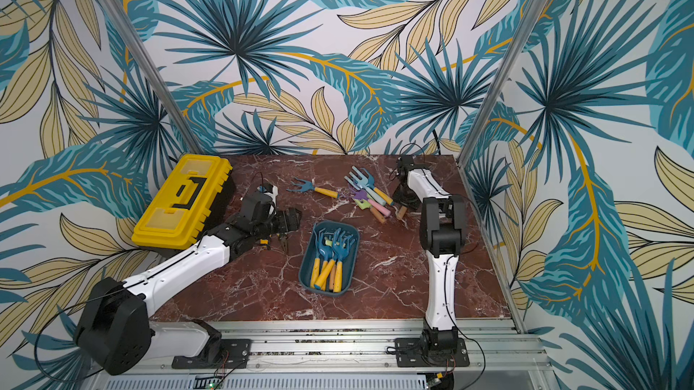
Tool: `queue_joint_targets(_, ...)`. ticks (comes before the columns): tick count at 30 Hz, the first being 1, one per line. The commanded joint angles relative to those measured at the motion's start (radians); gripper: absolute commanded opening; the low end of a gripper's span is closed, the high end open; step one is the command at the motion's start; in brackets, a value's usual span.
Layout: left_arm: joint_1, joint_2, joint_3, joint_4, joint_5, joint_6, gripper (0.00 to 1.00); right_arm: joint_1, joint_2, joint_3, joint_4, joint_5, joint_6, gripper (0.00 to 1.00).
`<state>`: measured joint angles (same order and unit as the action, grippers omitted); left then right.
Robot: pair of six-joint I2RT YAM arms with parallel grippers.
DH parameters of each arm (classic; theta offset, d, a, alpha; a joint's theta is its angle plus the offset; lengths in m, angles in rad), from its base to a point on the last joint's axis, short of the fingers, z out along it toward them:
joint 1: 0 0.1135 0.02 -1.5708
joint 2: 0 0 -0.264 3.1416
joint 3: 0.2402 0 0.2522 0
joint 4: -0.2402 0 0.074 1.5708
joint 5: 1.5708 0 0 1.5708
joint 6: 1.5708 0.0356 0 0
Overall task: Put the rake into the storage box
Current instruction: Pick up the rake at the center of the board.
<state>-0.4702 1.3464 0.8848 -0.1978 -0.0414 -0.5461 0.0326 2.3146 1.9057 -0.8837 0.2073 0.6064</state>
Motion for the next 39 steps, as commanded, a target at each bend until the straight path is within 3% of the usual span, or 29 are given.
queue_joint_targets(1, 0.003, -0.015, -0.036, 0.026, -0.009, 0.014, 1.00, -0.003, 0.023, 0.019, -0.050, -0.024, 0.004, 0.46)
queue_joint_targets(6, 0.004, -0.015, -0.046, 0.039, -0.009, 0.008, 1.00, -0.003, 0.015, 0.005, -0.052, -0.023, -0.005, 0.43)
queue_joint_targets(8, 0.004, -0.017, -0.047, 0.035, -0.044, 0.006, 1.00, -0.003, 0.007, -0.006, -0.052, -0.019, -0.010, 0.33)
queue_joint_targets(10, 0.003, -0.026, -0.057, 0.046, -0.057, 0.012, 1.00, -0.003, -0.008, -0.022, -0.052, -0.013, -0.011, 0.32)
queue_joint_targets(12, 0.003, -0.032, -0.075, 0.069, -0.086, 0.013, 1.00, -0.003, -0.032, -0.043, -0.051, -0.010, -0.010, 0.20)
queue_joint_targets(17, 0.004, -0.043, -0.082, 0.068, -0.100, 0.014, 1.00, 0.007, -0.148, -0.168, 0.003, -0.003, -0.002, 0.18)
queue_joint_targets(28, 0.003, -0.030, -0.108, 0.121, -0.063, -0.007, 1.00, 0.103, -0.581, -0.508, 0.102, -0.101, 0.011, 0.18)
queue_joint_targets(34, 0.006, -0.018, -0.113, 0.129, -0.093, -0.016, 1.00, 0.231, -0.807, -0.634, 0.100, -0.144, 0.049, 0.18)
queue_joint_targets(39, 0.012, -0.008, -0.101, 0.114, -0.089, -0.028, 1.00, 0.378, -0.909, -0.677, 0.074, -0.166, 0.125, 0.18)
